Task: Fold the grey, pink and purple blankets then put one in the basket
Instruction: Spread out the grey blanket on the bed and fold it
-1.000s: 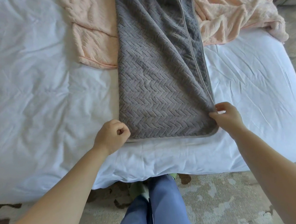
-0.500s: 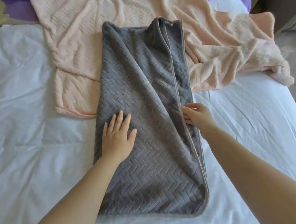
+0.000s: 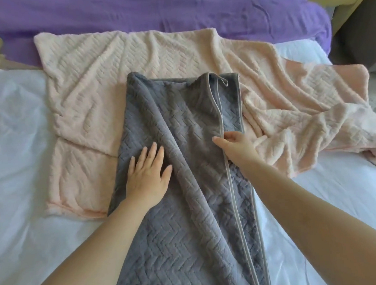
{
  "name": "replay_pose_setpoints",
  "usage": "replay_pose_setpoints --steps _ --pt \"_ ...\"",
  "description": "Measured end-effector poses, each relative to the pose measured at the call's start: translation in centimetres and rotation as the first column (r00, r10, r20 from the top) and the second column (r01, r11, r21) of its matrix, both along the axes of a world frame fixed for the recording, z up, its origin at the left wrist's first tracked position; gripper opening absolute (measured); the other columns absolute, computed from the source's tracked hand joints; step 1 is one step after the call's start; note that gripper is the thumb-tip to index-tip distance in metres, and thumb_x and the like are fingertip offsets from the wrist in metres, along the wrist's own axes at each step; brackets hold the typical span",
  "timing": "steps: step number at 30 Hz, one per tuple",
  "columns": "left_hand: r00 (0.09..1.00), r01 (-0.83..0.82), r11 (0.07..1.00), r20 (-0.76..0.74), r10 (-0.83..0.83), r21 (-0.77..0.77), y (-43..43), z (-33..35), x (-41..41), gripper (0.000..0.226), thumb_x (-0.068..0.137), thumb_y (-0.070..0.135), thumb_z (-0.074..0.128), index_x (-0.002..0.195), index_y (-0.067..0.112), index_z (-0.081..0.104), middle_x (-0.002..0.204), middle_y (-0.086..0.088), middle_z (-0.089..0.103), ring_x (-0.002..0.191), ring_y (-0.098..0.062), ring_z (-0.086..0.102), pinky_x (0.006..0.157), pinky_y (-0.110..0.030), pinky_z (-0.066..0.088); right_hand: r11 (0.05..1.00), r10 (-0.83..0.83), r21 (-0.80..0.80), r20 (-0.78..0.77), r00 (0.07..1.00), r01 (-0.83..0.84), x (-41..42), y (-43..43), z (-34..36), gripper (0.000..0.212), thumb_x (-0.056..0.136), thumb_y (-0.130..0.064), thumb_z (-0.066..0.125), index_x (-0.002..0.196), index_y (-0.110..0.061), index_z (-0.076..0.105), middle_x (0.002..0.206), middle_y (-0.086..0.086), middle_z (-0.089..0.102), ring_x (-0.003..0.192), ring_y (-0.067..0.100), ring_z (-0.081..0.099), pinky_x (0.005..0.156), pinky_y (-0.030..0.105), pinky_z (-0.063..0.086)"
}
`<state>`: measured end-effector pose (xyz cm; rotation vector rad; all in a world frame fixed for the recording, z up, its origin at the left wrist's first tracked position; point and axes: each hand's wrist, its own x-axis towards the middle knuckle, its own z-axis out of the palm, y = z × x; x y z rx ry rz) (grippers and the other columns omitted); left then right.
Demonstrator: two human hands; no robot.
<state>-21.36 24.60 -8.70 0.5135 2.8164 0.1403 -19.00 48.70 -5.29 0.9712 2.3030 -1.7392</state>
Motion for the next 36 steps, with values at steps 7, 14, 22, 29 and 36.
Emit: replay_pose_setpoints --steps 7,14,22,29,36 --pt "0.999 0.011 0.995 -0.048 -0.006 0.101 1.5 0.2 -8.4 0.062 0.099 0.049 0.020 0.153 0.023 0.007 0.161 0.006 0.000 0.148 -0.015 0.001 0.119 -0.041 0.001 0.995 -0.052 -0.092 -0.105 0.993 0.042 -8.8 2.8 0.6 0.067 0.080 -0.032 0.075 0.135 -0.025 0.037 0.104 -0.005 0.065 0.070 0.000 0.067 0.052 0.016 0.051" --pt "0.981 0.009 0.973 -0.193 0.037 0.229 2.6 1.7 -18.9 0.057 0.097 0.031 0.045 0.148 0.012 0.029 0.157 -0.006 0.025 0.143 -0.026 0.024 0.115 -0.042 0.022 0.985 -0.143 0.082 -0.085 0.986 0.150 -14.6 5.0 -0.9 0.060 0.081 -0.035 0.073 0.129 -0.019 0.041 0.117 0.000 0.055 0.089 0.009 0.057 0.069 0.027 0.049" --pt "0.977 -0.022 0.987 -0.206 0.055 0.160 2.4 1.4 -26.7 0.042 0.096 0.021 0.046 0.137 0.029 0.043 0.137 -0.002 0.052 0.133 -0.026 0.038 0.111 -0.051 0.019 0.909 -0.125 0.369 -0.204 0.971 0.195 -16.4 9.4 -0.3 0.016 0.084 -0.027 0.067 0.099 -0.026 0.061 0.075 -0.010 0.054 0.068 0.009 0.052 0.059 0.023 0.041" --pt "0.996 -0.079 0.996 -0.048 0.077 -0.033 3.3 0.4 -29.7 0.042 0.093 0.049 0.049 0.134 0.037 0.046 0.146 -0.001 0.036 0.129 -0.033 0.035 0.103 -0.047 0.027 0.973 -0.002 0.230 0.078 0.997 -0.016 -16.9 12.6 -0.7 0.011 0.094 -0.028 0.056 0.092 -0.017 0.053 0.100 0.016 0.059 0.093 0.032 0.059 0.090 0.053 0.051" --pt "0.979 -0.146 0.913 0.190 0.077 0.381 1.5 -0.3 -32.4 0.013 0.088 0.034 0.064 0.096 0.026 0.056 0.108 -0.002 0.052 0.101 -0.021 0.052 0.078 -0.026 0.038 0.901 0.101 0.416 0.075 0.992 -0.123 -18.0 13.5 -2.1 0.012 0.088 -0.029 0.063 0.097 -0.023 0.058 0.088 -0.007 0.057 0.073 0.011 0.051 0.063 0.027 0.042"
